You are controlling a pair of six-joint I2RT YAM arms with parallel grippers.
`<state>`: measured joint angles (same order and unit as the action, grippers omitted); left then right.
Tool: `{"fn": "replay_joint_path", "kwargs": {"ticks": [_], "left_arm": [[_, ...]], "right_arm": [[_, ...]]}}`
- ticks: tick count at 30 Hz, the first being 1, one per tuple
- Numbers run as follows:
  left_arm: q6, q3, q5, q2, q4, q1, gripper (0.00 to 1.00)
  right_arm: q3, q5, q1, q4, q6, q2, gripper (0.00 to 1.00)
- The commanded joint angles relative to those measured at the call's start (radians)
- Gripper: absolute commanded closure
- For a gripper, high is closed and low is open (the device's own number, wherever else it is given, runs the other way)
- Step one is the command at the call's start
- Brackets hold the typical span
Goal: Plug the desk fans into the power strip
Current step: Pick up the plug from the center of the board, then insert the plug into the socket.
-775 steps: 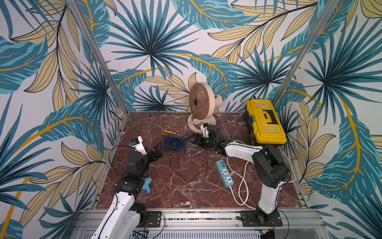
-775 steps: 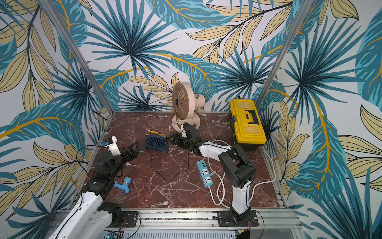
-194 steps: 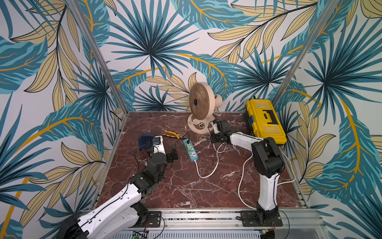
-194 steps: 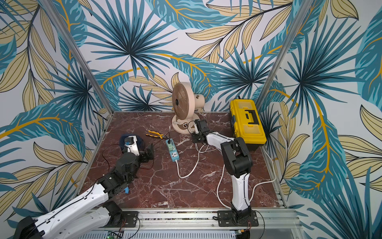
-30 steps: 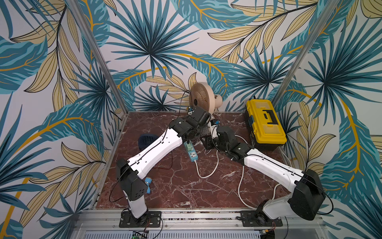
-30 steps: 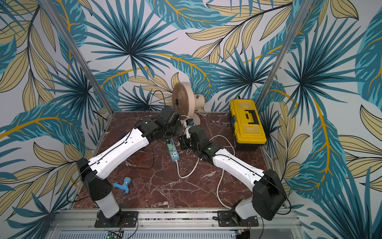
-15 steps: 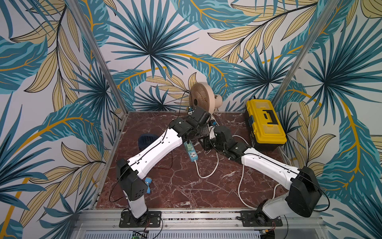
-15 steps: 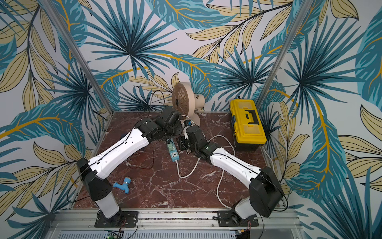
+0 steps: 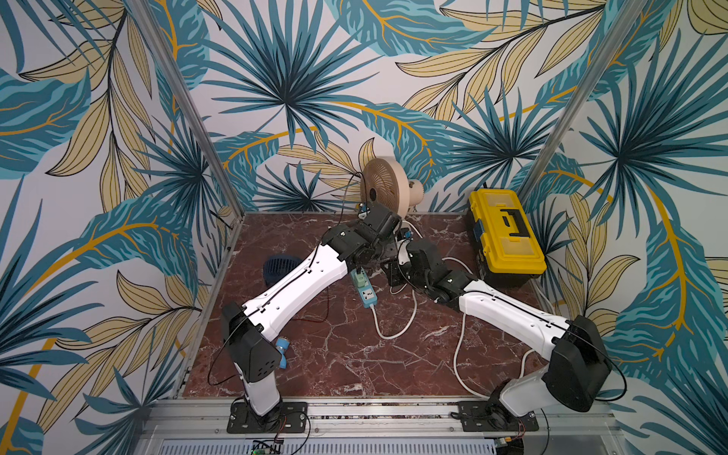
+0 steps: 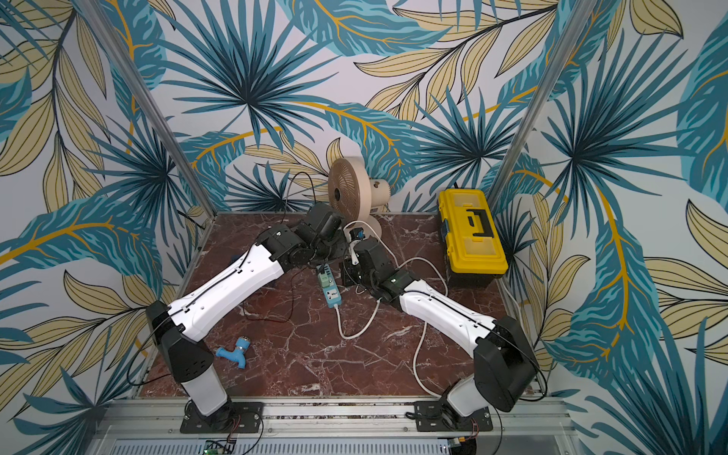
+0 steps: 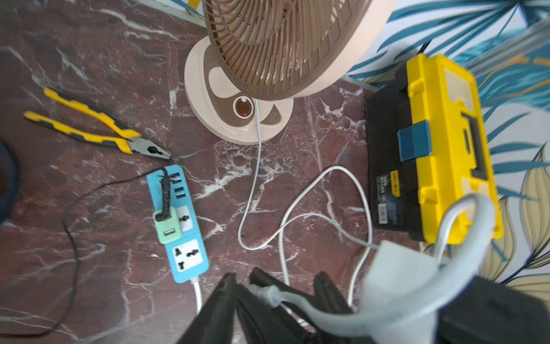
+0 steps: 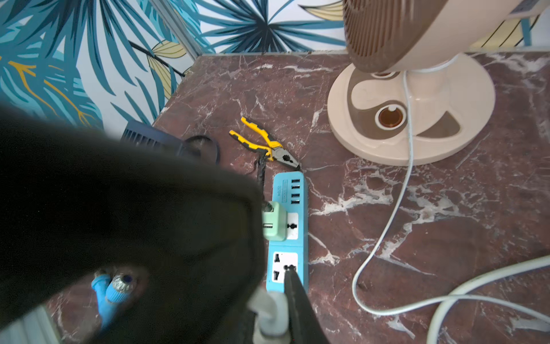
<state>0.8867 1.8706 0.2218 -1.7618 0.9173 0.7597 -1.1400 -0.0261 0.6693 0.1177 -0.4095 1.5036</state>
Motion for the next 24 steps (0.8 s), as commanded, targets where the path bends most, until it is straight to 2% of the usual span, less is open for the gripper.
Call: {"fn": "replay_joint_path", "kwargs": {"ticks": [1,5,6,12,18,24], "left_arm": [[-0.036,0.005,-0.022,0.053,-0.043,0.009,0.28],[-0.062,-0.049,0.0,0.109,-0.08,0.007,0.02],[-0.073,-0.068,0.009,0.126,-0.092,0.007,0.0],[-0.169,-0.19,0.061,0.256,-0.159,-0.003,0.0],[-0.273,-0.339,0.063,0.394,-0.216,-0.039,0.0],[-0.37,-0.569,0.074,0.556,-0.329,-0.082,0.0]], "right_arm": [[-0.006,-0.015,0.011,0.021,0.035,-0.025,1.0],[0.001,-0.053,0.002,0.034,0.055,-0.05,1.0],[0.004,-0.057,-0.004,0.035,0.056,-0.057,1.0],[0.032,-0.002,-0.062,0.026,0.059,-0.098,1.0],[0.042,0.11,-0.165,0.003,0.027,-0.116,1.0],[0.048,0.048,-0.183,-0.036,0.035,-0.124,1.0]]}}
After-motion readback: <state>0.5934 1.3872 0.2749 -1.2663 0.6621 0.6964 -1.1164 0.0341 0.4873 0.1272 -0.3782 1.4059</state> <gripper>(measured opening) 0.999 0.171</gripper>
